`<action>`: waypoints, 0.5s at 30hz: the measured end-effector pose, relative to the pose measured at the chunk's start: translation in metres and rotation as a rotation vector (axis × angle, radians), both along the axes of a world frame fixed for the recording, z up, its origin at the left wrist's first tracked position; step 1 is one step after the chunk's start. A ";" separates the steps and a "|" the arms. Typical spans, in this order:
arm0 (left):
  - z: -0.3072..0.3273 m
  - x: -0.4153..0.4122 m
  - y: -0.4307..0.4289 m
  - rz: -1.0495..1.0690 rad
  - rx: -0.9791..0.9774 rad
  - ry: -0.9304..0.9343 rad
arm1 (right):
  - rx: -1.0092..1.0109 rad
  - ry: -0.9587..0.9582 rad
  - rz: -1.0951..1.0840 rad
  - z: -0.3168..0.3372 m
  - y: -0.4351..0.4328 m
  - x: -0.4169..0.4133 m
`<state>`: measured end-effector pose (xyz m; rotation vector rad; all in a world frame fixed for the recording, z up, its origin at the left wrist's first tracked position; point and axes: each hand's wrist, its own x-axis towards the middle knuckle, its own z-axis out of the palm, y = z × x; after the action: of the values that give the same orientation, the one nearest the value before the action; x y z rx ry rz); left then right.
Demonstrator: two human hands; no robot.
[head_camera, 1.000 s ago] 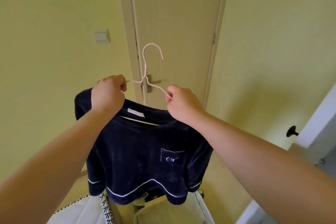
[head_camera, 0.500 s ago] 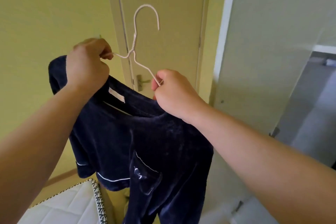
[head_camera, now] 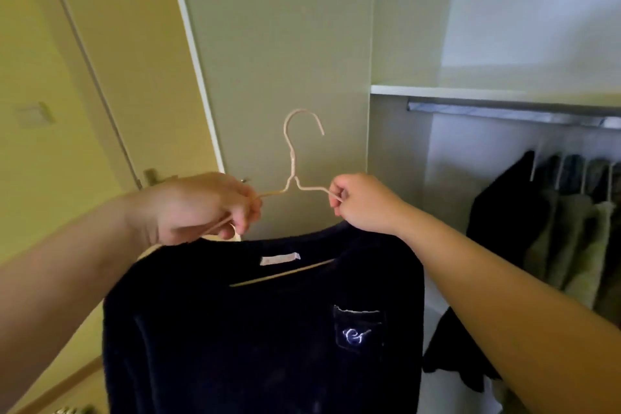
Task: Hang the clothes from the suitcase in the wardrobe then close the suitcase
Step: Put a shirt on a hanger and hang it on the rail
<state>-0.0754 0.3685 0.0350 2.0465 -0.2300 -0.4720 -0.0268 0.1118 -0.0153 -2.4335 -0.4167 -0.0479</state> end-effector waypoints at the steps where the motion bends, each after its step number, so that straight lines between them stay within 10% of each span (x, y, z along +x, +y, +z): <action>1: -0.009 0.004 -0.016 -0.005 -0.078 0.082 | -0.026 -0.009 -0.037 -0.005 -0.010 0.004; 15: -0.087 0.105 -0.294 0.118 -0.517 0.340 | -0.031 -0.161 -0.521 -0.008 -0.141 -0.052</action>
<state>0.0301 0.0748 -0.0517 1.4417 -0.0186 -0.6063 -0.0787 -0.0294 -0.0231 -2.5135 0.1596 -0.4651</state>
